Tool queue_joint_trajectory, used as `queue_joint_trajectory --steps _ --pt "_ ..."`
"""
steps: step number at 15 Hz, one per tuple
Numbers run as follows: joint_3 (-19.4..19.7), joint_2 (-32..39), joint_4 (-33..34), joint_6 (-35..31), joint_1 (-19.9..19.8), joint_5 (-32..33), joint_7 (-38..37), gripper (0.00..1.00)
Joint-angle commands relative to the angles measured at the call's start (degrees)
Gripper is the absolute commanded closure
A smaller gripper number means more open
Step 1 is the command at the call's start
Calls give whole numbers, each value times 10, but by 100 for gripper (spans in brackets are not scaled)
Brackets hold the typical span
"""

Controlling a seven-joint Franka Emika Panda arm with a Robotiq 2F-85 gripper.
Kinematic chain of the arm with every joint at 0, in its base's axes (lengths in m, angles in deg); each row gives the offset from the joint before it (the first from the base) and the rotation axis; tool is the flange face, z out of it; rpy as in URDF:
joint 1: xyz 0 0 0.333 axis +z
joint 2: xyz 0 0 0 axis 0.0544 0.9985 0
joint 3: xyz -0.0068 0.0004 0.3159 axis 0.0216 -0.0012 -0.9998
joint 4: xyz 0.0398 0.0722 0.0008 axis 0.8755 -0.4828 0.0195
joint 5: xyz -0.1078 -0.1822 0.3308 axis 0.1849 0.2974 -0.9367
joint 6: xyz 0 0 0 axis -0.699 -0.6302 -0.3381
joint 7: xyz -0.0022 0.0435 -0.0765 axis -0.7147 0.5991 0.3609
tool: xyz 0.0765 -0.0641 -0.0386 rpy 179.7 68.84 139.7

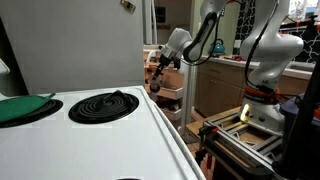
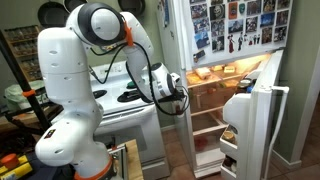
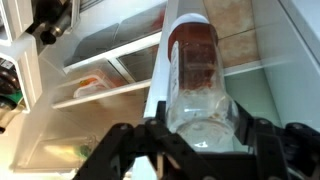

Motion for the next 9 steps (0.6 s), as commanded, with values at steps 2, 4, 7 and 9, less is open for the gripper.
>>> queue_joint_trajectory --steps 2,4,7,9 --pt "-135 -19 -6 26 -126 -19 74 63" --pt "-192 -12 0 37 -179 -27 98 63" --pt "-194 -4 5 33 -182 -15 91 38" --pt "-227 -4 10 43 -214 -20 105 38"
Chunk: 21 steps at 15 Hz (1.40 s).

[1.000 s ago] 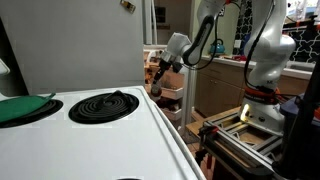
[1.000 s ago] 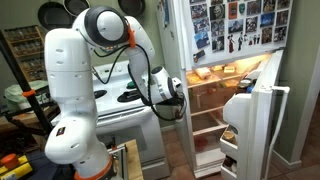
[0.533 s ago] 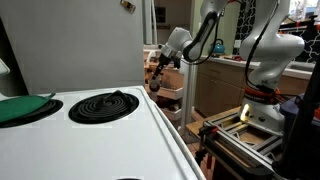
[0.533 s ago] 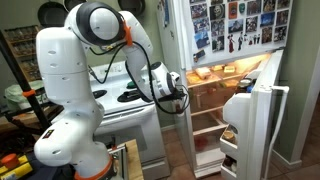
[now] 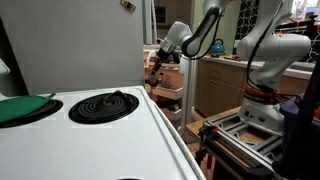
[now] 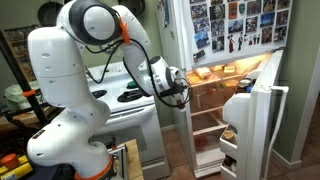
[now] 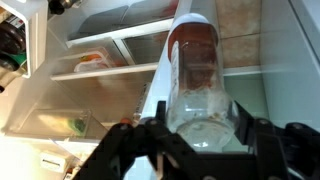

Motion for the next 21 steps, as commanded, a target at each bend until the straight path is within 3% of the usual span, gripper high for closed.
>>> queue_joint_trajectory --steps 1,3,4,9,12,16,21 --pt "-5 0 0 1 -5 0 2 38" --pt "-7 0 0 1 -8 0 3 38" --pt "-8 0 0 1 -8 0 3 63" --pt "-69 62 6 1 -53 -6 44 63" --pt "-142 99 8 12 -108 -2 68 63" --pt "-267 147 8 45 -204 6 93 63" --pt "-403 245 0 161 -281 -4 133 63"
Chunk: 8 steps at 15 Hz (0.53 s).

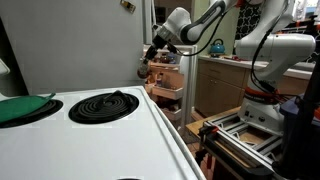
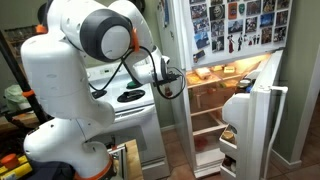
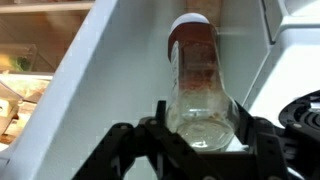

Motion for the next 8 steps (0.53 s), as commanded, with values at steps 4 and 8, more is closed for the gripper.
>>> queue_joint_trajectory --steps 4,8 --pt "-123 137 -1 152 -34 -66 105 63" --pt "-130 184 10 217 9 -108 163 63"
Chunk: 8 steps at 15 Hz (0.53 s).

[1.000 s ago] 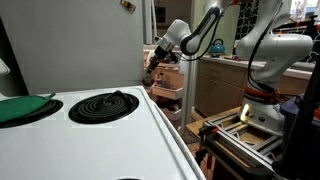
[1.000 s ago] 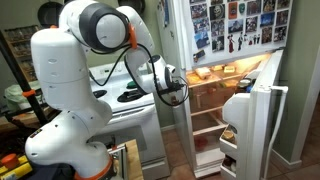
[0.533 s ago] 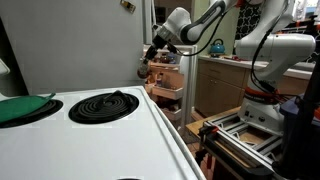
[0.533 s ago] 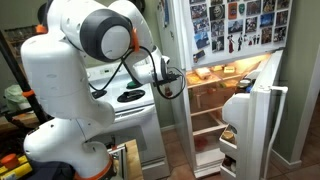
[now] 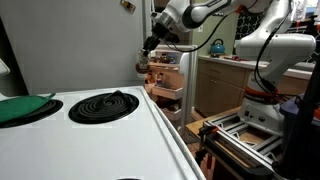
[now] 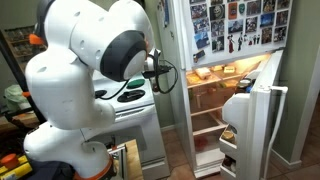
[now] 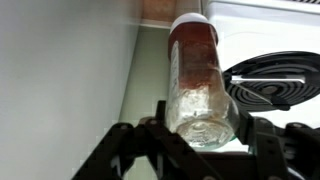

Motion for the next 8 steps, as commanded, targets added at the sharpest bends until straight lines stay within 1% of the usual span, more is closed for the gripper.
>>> queue_joint_trajectory --steps 1,5,8 --pt "-3 62 11 59 41 -42 68 63" --pt "4 100 21 72 89 -60 124 63" --pt "10 106 29 80 115 -56 152 63"
